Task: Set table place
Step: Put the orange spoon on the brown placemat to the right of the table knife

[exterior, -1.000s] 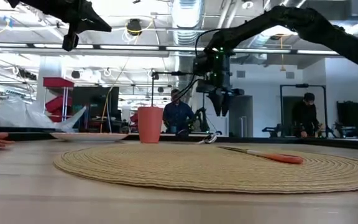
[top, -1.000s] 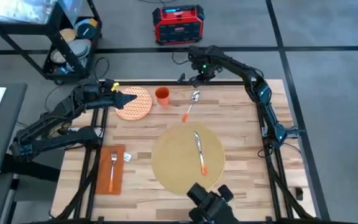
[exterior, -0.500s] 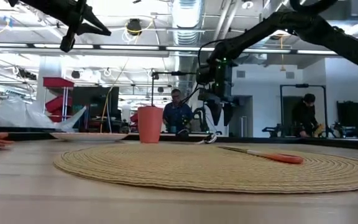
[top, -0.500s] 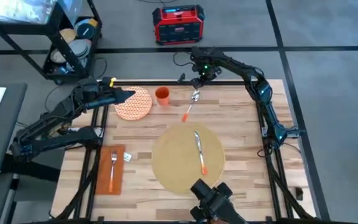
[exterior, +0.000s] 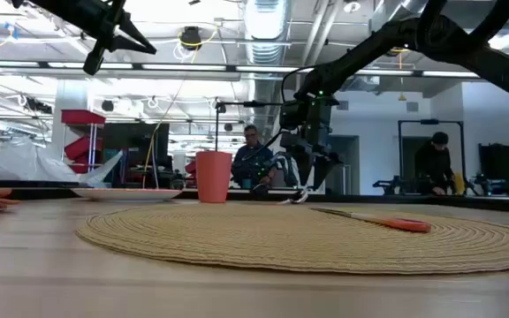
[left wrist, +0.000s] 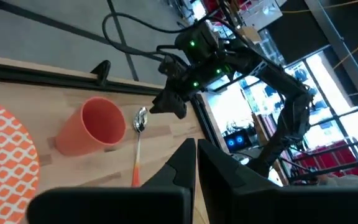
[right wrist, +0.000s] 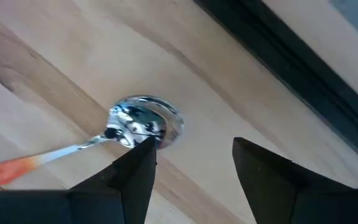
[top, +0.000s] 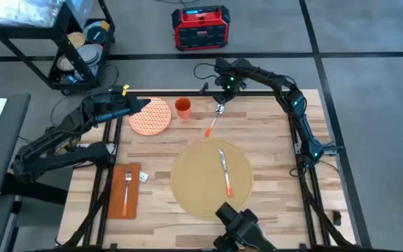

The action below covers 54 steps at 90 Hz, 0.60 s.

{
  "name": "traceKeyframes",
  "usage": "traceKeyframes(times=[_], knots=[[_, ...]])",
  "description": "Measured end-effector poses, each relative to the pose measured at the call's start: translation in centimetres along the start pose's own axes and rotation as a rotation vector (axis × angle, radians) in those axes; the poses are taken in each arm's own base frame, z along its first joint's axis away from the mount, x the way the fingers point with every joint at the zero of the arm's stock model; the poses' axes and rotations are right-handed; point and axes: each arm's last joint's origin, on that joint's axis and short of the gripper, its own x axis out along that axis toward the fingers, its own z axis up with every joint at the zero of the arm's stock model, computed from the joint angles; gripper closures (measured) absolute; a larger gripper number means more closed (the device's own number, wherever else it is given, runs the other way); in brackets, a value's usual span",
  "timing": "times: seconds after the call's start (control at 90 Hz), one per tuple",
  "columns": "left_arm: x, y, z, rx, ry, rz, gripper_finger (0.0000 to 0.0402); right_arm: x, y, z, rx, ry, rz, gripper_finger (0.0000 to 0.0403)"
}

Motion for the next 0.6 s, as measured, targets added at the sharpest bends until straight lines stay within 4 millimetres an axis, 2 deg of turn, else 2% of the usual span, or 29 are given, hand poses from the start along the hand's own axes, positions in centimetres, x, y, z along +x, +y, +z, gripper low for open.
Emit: traceKeyframes(times=[0.267,0.6], knots=[[0.0,0.1,0.0,0.0,-0.01,0.018,0.0402,0.79,0.07,-0.15,-0.021,0.0,0.05,0.0206],[0.01,0.23,-0.05,0.003,-0.013,0.037,0.0402,0.76,-0.01,0.1,-0.046,-0.022,0.098,0.024]])
